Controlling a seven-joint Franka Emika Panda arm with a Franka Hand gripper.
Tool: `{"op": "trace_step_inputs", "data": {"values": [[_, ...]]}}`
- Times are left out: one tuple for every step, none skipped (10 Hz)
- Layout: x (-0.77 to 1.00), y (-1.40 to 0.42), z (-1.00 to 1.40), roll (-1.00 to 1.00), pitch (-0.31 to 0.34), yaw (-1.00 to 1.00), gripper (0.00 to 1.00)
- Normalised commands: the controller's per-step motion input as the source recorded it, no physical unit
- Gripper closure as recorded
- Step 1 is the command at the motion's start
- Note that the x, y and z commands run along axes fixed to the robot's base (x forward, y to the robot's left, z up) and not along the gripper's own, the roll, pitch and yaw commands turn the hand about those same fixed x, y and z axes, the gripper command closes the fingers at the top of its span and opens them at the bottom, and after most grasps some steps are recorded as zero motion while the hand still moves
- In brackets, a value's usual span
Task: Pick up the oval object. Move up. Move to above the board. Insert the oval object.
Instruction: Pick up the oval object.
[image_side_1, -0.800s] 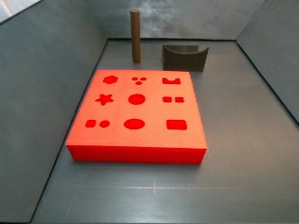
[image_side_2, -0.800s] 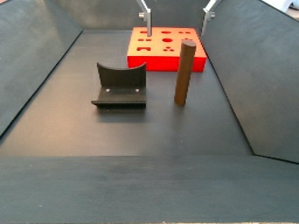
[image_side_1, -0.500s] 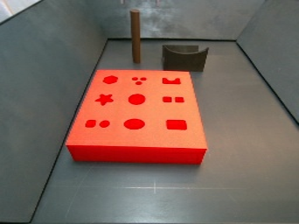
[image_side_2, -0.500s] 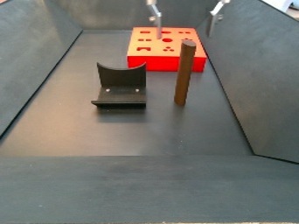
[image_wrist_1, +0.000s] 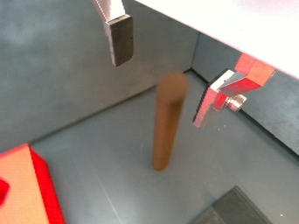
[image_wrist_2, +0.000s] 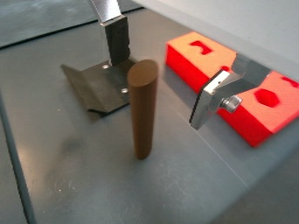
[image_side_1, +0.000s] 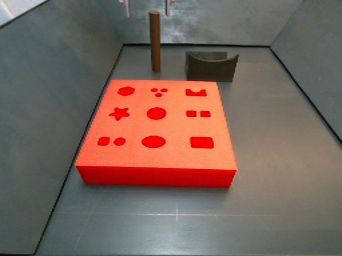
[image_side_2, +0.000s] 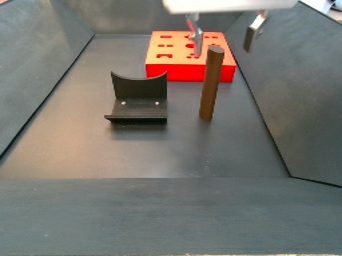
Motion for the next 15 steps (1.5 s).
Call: {"op": "trace_step_inputs", "data": {"values": [[0.14,0.00,-0.08,0.02,0.000,0.01,0.00],[0.08,0.00,0.00,0.03,0.006,0.00,0.00],[0.00,0.00,-0.01,0.01,0.000,0.05,0.00],[-0.11,0.10,-0.29,0.00,0.000,0.20,0.00],[-0.09,0.04,-0.43,0.00,-0.003,0.27,0.00],[-0.05,0.00,0.00,-0.01,0.000,0.00,0.00],[0.00,0.00,0.00,0.00,0.000,0.00,1.00],[0.00,0.00,0.00,0.00,0.000,0.00,1.00],[0.00,0.00,0.00,0.00,0.000,0.00,1.00],[0.00,0.00,0.00,0.00,0.000,0.00,1.00],[0.00,0.00,0.00,0.00,0.000,0.00,1.00],[0.00,0.00,0.00,0.00,0.000,0.00,1.00],[0.00,0.00,0.00,0.00,0.000,0.00,1.00],[0.00,0.00,0.00,0.00,0.000,0.00,1.00],[0.00,0.00,0.00,0.00,0.000,0.00,1.00]]}}
